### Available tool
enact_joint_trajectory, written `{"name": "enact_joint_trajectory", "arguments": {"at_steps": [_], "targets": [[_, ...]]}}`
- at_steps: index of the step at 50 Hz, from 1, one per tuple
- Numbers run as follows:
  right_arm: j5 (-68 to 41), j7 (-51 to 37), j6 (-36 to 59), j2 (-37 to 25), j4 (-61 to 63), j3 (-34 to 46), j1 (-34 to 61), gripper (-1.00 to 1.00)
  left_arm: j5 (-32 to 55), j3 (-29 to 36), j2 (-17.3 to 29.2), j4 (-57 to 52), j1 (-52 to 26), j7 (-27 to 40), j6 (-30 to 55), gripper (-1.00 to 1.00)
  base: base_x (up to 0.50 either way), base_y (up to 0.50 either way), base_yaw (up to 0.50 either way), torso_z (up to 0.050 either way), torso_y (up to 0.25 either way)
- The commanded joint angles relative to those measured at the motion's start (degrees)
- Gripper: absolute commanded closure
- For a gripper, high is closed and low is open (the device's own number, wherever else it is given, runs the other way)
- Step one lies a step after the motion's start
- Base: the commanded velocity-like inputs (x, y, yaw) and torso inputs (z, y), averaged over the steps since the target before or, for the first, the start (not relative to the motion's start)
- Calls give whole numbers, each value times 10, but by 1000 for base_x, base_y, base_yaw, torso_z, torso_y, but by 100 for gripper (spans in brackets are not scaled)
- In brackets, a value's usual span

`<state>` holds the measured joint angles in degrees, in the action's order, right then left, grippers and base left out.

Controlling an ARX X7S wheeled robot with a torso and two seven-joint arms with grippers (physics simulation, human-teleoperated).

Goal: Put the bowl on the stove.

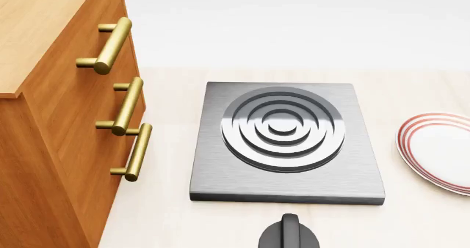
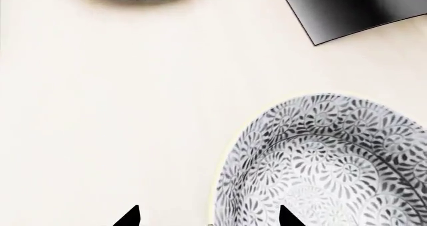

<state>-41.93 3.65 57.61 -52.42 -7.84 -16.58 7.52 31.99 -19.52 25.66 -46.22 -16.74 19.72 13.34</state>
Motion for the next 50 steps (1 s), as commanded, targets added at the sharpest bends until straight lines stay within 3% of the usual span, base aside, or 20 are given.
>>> {"name": "enact_joint_trajectory", "arguments": {"at_steps": [1,18,19,40,50], "targets": [[2,-5,-12,10,-14,-7,-9,-100,0,2,1,0,1,1,-1,-100,0,0,0,0,0],[6,4,-37,26,-22,-9,-28,-100,1,4,4,-2,2,5,-2,-100,0,0,0,0,0],[7,3,-38,26,-22,-8,-29,100,1,4,4,-2,2,5,-2,-100,0,0,0,-16,0],[7,10,-56,25,1,-19,-49,100,0,5,5,2,3,8,-6,-100,0,0,0,0,0],[-21,29,-27,-27,92,-36,-54,100,2,3,7,2,3,11,-6,-100,0,0,0,0,0]]}}
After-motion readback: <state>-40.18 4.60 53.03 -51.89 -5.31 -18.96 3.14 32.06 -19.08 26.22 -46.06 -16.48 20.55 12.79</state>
